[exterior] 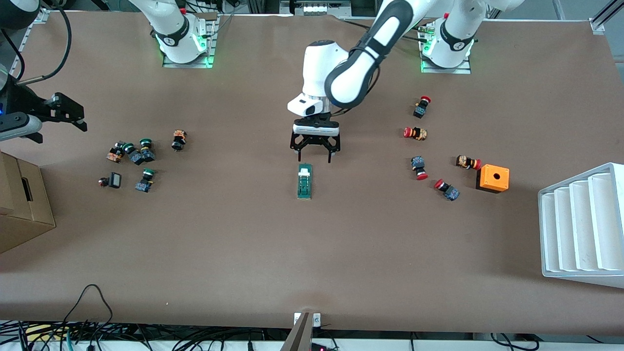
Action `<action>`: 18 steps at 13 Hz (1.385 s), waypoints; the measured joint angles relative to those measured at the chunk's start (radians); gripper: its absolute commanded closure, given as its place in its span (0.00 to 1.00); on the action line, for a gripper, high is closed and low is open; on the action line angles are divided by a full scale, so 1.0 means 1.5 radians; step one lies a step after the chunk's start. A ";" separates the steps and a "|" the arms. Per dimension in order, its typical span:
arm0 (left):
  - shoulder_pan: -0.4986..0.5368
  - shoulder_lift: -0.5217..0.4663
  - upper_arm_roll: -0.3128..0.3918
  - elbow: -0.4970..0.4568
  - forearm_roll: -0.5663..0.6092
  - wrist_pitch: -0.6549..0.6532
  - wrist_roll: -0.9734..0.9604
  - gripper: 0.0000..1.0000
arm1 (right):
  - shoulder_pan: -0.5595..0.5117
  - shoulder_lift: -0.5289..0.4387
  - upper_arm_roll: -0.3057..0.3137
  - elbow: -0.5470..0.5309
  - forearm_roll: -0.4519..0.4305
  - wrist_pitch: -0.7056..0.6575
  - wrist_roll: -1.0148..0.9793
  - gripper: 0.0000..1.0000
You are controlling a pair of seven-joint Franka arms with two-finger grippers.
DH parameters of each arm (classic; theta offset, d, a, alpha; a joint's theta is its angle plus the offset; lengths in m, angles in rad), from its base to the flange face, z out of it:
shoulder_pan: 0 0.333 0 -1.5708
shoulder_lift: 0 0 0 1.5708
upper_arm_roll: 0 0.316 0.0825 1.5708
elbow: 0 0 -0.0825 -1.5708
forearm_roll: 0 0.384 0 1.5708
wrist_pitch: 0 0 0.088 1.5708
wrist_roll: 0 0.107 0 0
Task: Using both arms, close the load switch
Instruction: 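Move the left gripper over the green load switch, then lower the left gripper and grasp the green switch base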
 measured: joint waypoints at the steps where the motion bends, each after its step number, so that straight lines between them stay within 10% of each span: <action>1: 0.000 0.010 0.000 0.000 0.061 0.001 -0.062 0.00 | 0.000 0.000 0.000 0.000 0.000 0.000 0.000 0.00; 18: -0.068 0.082 -0.002 0.003 0.373 -0.118 -0.418 0.00 | -0.005 0.000 -0.003 0.000 -0.001 0.000 0.000 0.00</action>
